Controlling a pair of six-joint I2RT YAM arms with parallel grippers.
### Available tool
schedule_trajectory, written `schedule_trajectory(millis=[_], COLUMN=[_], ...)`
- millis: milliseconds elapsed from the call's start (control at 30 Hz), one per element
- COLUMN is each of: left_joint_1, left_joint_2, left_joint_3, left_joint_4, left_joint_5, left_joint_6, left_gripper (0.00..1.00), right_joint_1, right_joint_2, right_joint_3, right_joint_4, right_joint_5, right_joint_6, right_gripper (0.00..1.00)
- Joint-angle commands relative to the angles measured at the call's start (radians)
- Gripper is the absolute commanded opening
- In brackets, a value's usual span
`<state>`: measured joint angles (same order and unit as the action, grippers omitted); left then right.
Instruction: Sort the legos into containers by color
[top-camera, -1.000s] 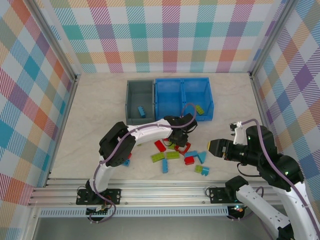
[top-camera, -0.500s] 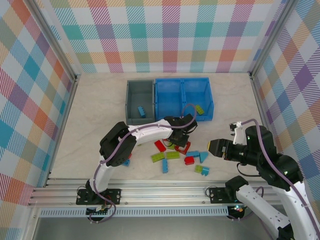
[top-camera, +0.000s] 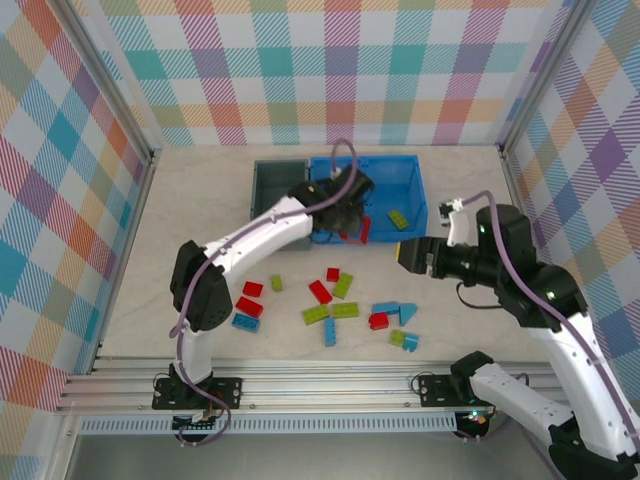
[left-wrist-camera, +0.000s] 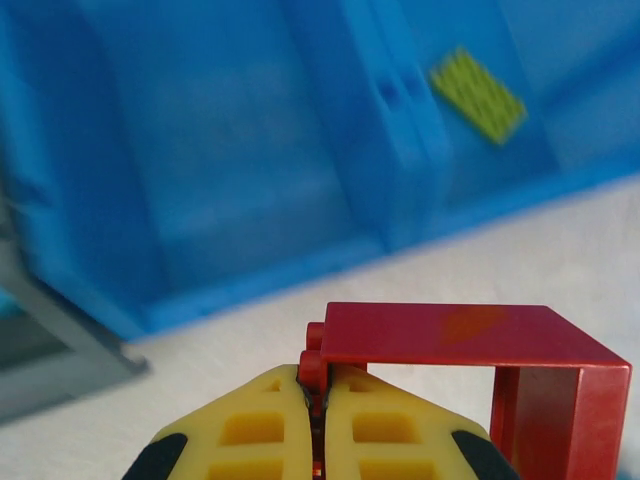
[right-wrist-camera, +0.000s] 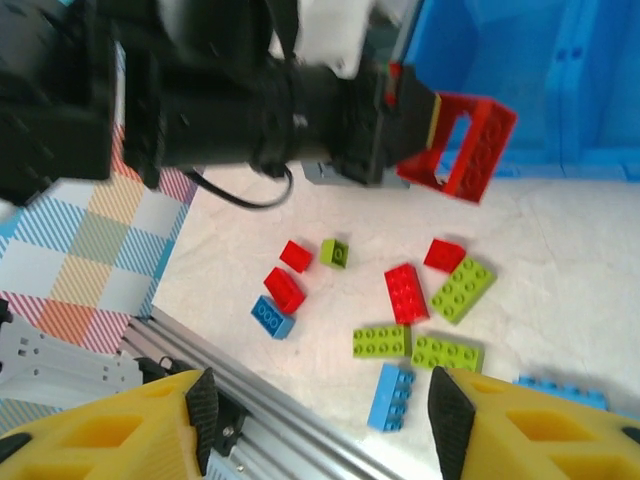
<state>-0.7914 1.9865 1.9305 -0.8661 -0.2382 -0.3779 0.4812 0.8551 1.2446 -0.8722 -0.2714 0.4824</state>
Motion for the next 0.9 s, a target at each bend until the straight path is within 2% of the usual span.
schedule_trajectory(millis=[0, 100, 200, 400, 633, 867], left_joint_1=[0.082, 0.140, 0.179, 0.195, 0.197, 0.198], left_joint_2=[0.087, 0.192, 0.299, 0.490, 0.579, 0.619], left_joint_3=[0.116, 0.238, 0.356, 0.573, 0.594, 0.603], left_joint_4=[-0.064, -0.070, -0.060, -0.056, 0.039, 0.097], left_joint_5=[-0.033, -0.054, -0.029, -0.017, -0.035, 0.033], left_joint_6=[-0.019, -0.029, -0.040, -0.071, -0.111, -0.127], left_gripper=[0.00, 0.00, 0.00, 0.00, 0.00, 0.00], right_joint_1=[-0.001, -0.001, -0.001, 0.000, -0.001, -0.001], right_joint_2=[0.047, 0.098, 0.159, 0.239, 0.249, 0.248], right_joint_3=[-0.030, -0.057, -0.062, -0.076, -0.109, -0.120], right_joint_4=[0.194, 0.295, 0.352, 0.399, 0.414, 0.397], right_joint_5=[-0.003, 0.054, 0.090, 0.117, 0.120, 0.114], right_joint_6=[-0.097, -0.149, -0.163, -0.139, -0.122, -0.108], right_gripper=[0.61, 0.62, 0.61, 0.61, 0.62, 0.62])
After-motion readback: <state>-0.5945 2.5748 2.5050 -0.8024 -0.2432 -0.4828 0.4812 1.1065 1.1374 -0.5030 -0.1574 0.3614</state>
